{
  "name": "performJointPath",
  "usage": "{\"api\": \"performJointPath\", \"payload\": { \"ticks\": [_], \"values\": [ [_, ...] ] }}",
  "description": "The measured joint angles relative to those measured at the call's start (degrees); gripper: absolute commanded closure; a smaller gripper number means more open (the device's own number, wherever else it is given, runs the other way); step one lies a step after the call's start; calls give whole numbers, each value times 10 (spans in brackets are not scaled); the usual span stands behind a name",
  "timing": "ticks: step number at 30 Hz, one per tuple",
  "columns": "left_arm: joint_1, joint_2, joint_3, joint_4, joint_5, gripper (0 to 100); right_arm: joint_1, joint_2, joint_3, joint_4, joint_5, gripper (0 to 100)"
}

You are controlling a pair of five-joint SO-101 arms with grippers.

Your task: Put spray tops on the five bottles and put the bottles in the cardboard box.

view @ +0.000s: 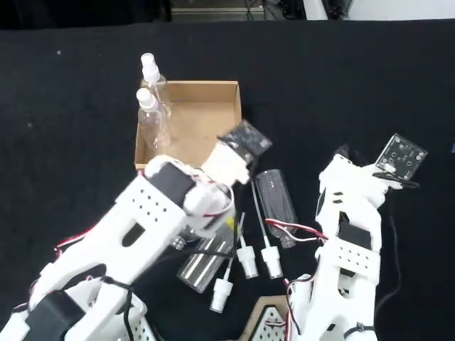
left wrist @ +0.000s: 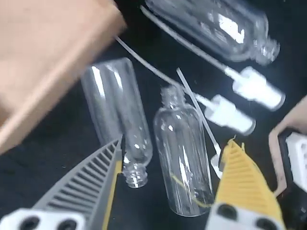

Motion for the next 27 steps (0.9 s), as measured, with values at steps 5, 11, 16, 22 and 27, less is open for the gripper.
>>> {"api": "performJointPath", "payload": {
  "ticks": [5, 11, 16, 22, 27],
  "values": [
    [5, 2, 82, -65, 0, 696, 1, 0, 0, 0, 0, 952],
    [18, 7, 131, -88, 0, 696, 1, 0, 0, 0, 0, 952],
    [17, 10, 165, -104, 0, 696, 1, 0, 0, 0, 0, 952],
    [23, 10, 222, -157, 0, 696, 1, 0, 0, 0, 0, 952],
    [23, 10, 259, -185, 0, 697, 1, 0, 0, 0, 0, 952]
  ]
}}
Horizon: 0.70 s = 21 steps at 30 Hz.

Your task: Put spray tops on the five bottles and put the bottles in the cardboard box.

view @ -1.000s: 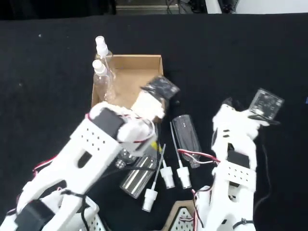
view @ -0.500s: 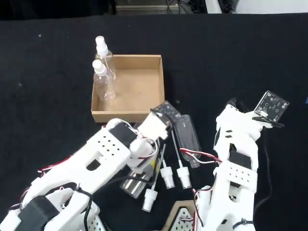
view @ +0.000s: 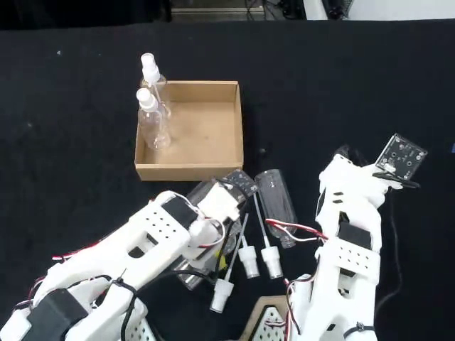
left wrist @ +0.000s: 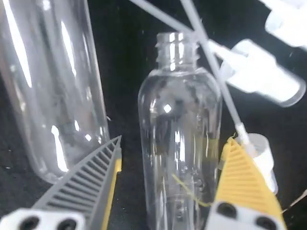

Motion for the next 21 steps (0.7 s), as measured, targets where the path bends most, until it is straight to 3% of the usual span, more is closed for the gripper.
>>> {"api": "performJointPath", "payload": {
  "ticks": [11, 21],
  "values": [
    [0, 0, 18, -5, -2, 700, 0, 0, 0, 0, 0, 952],
    [0, 0, 18, -82, -2, 696, 0, 0, 0, 0, 0, 952]
  ]
}}
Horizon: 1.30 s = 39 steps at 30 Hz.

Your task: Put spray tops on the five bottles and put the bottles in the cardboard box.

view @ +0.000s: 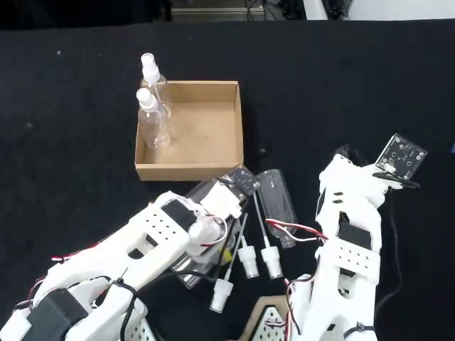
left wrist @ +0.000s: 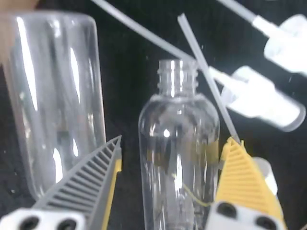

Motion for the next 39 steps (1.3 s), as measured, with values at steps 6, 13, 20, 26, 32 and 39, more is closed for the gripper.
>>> {"api": "performJointPath", "payload": {
  "ticks": [6, 13, 20, 26, 32, 39],
  "values": [
    [0, 0, 0, -31, -2, 696, 0, 0, 0, 0, 0, 952],
    [0, 55, -7, -54, -1, 700, 0, 0, 0, 0, 0, 952],
    [0, 83, -11, -69, -1, 704, 0, 0, 0, 0, 0, 952],
    [0, 83, -11, -69, 0, 855, 0, 0, 0, 0, 0, 952],
    [1, 83, -17, -56, 0, 880, 0, 0, 0, 0, 0, 952],
    [0, 83, -95, 69, 0, 879, 0, 0, 0, 0, 0, 952]
  ]
}}
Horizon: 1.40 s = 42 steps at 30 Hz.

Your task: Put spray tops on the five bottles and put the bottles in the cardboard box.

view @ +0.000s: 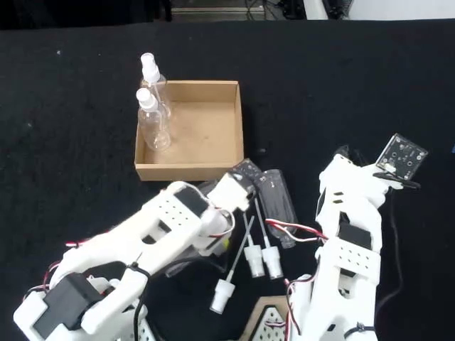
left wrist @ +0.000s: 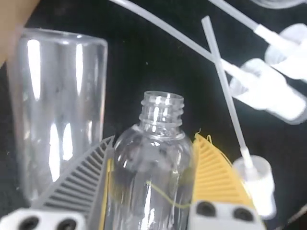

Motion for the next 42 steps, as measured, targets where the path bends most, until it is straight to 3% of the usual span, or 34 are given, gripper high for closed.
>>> {"api": "performJointPath", "payload": {
  "ticks": [8, 15, 19, 27, 33, 38, 42],
  "values": [
    [0, 3, -25, 62, -11, 880, 0, 0, 0, 0, 0, 952],
    [-13, -68, -106, 206, -77, 883, 0, 0, 0, 0, 0, 952],
    [-89, -132, -139, 273, -114, 883, 0, 0, 0, 0, 0, 952],
    [-316, -197, -184, 379, -164, 884, 0, 0, 0, 0, 0, 952],
    [-526, -200, -185, 331, -187, 880, 0, 0, 0, 0, 0, 952],
    [-679, -200, -112, 211, -187, 879, -14, 0, 0, 0, 0, 952],
    [-760, -200, -16, 92, -194, 879, -17, 0, 0, 0, 0, 952]
  ]
}}
